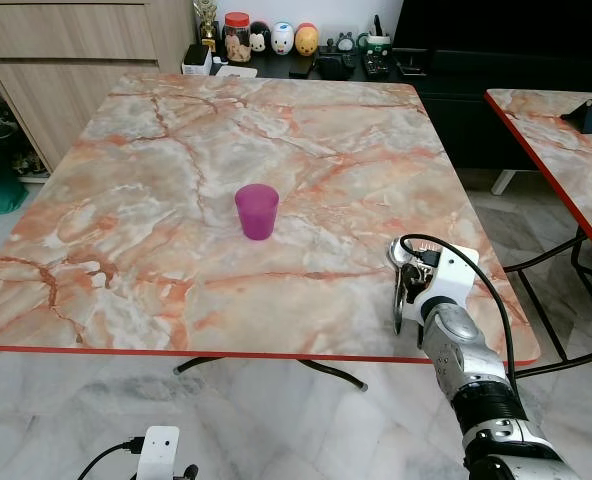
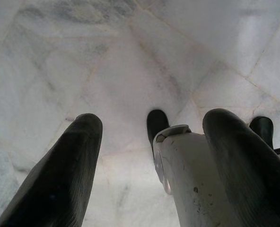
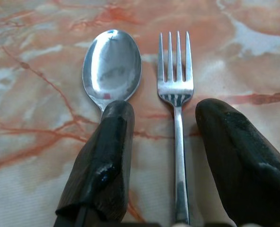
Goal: Setting the table
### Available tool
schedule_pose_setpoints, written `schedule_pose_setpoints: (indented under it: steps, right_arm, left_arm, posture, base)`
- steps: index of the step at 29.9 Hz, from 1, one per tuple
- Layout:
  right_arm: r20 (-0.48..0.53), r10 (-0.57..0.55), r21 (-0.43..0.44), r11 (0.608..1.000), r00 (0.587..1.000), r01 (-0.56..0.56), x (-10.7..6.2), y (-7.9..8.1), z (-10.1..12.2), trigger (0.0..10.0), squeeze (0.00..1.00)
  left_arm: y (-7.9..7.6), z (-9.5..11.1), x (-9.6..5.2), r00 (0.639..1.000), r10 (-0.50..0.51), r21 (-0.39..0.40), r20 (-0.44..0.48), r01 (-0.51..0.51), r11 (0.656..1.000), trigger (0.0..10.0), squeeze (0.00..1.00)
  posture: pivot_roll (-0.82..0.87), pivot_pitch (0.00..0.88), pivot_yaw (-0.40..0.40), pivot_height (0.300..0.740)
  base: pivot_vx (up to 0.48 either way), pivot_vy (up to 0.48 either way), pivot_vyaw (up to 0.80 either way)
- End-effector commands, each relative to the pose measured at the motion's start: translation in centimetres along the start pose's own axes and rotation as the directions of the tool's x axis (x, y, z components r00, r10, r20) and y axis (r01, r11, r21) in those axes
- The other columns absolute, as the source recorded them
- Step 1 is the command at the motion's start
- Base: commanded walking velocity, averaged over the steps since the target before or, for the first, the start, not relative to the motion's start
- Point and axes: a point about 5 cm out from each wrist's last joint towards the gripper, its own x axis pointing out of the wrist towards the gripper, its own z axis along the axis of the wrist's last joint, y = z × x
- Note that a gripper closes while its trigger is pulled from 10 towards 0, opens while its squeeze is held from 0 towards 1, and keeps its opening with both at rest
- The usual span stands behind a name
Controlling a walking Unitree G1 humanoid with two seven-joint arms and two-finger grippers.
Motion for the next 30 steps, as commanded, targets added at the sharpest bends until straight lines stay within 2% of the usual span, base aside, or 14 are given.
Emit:
schedule_pose_setpoints:
  steps: [1,14,15,16,17,18,30]
  right_arm:
    - [-0.027,0.002,-0.014,1.000,1.000,-0.003,0.1,0.0,-0.3,10.0,0.00]
    - [-0.063,-0.019,-0.029,0.999,0.998,0.017,0.0,-0.2,-1.2,10.0,0.00]
    - [-0.064,-0.020,-0.029,0.999,0.998,0.018,0.0,-0.2,-1.2,9.5,0.00]
    - [-0.065,-0.021,-0.028,0.999,0.998,0.019,0.0,-0.2,-1.2,0.8,0.00]
    - [-0.065,-0.021,-0.028,0.999,0.998,0.020,0.0,-0.2,-1.2,0.8,0.00]
    - [-0.067,-0.020,-0.025,1.000,0.998,0.018,0.0,-0.2,-1.3,0.0,0.00]
    - [-0.072,-0.019,-0.027,1.000,0.997,0.017,0.0,0.0,-1.4,0.0,0.00]
  left_arm:
    - [-0.3,-0.6,-0.1,0.999,-0.011,0.007,-0.032,0.011,1.000,10.0,0.00]
    - [-0.4,-0.6,-0.1,0.999,-0.021,0.004,-0.037,0.021,1.000,10.0,0.00]
    - [-0.4,-0.6,-0.1,0.999,-0.022,0.003,-0.037,0.023,1.000,10.0,0.00]
    - [-0.4,-0.6,-0.1,0.999,-0.023,0.003,-0.038,0.023,1.000,10.0,0.00]
    - [-0.4,-0.6,-0.1,0.999,-0.024,0.003,-0.038,0.024,1.000,10.0,0.00]
    - [-0.4,-0.6,-0.1,0.999,-0.025,0.003,-0.040,0.025,1.000,10.0,0.00]
    - [-0.5,-0.8,-0.1,0.999,-0.032,0.004,-0.044,0.032,0.999,10.0,0.00]
  posture:
    - [-0.02,0.052,-0.054,0.740]
    - [-0.02,0.056,-0.053,0.740]
    - [-0.02,0.056,-0.053,0.740]
    - [-0.02,0.056,-0.053,0.740]
    - [-0.02,0.056,-0.053,0.740]
    - [-0.02,0.058,-0.052,0.740]
    - [-0.02,0.059,-0.052,0.740]
  base:
    - [0.000,0.000,0.00]
    - [0.000,0.000,0.00]
    - [0.000,0.000,0.00]
    - [0.000,0.000,0.00]
    - [0.000,0.000,0.00]
    - [0.000,0.000,0.00]
    - [0.000,0.000,0.00]
